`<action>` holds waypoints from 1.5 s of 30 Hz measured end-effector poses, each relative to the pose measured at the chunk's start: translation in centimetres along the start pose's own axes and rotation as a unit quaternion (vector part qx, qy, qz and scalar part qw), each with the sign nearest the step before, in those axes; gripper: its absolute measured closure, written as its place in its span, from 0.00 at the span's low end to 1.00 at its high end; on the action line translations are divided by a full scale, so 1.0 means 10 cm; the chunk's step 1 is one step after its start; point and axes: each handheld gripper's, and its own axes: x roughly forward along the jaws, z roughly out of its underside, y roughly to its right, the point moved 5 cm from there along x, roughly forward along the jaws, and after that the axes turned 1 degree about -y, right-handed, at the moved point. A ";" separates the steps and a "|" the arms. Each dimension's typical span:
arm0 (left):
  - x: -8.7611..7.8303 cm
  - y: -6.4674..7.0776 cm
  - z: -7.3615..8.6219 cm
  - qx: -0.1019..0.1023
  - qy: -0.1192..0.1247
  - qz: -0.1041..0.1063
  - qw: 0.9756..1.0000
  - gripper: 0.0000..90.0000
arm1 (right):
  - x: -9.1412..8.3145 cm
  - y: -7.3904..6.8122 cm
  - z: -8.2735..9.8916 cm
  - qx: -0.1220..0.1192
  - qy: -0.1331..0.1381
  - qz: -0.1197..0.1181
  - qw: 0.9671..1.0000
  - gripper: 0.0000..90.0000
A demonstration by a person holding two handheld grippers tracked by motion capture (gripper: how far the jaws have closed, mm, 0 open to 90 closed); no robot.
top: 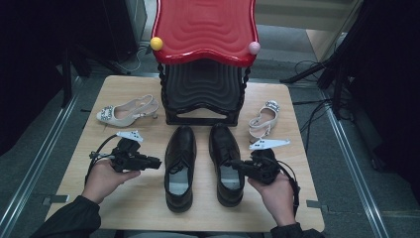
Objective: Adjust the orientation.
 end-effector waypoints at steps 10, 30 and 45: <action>0.09 -0.02 -0.01 0.002 -0.014 0.000 1.000 0.98 | -0.01 0.37 0.10 0.031 -0.005 0.044 0.999 1.00; 0.23 0.03 0.05 -0.013 -0.021 -0.003 1.000 0.98 | 0.36 0.57 0.22 0.054 -0.052 0.059 0.995 1.00; 0.24 0.04 0.04 -0.020 -0.021 0.002 1.000 0.98 | 0.47 0.44 0.16 0.039 -0.062 0.049 0.996 1.00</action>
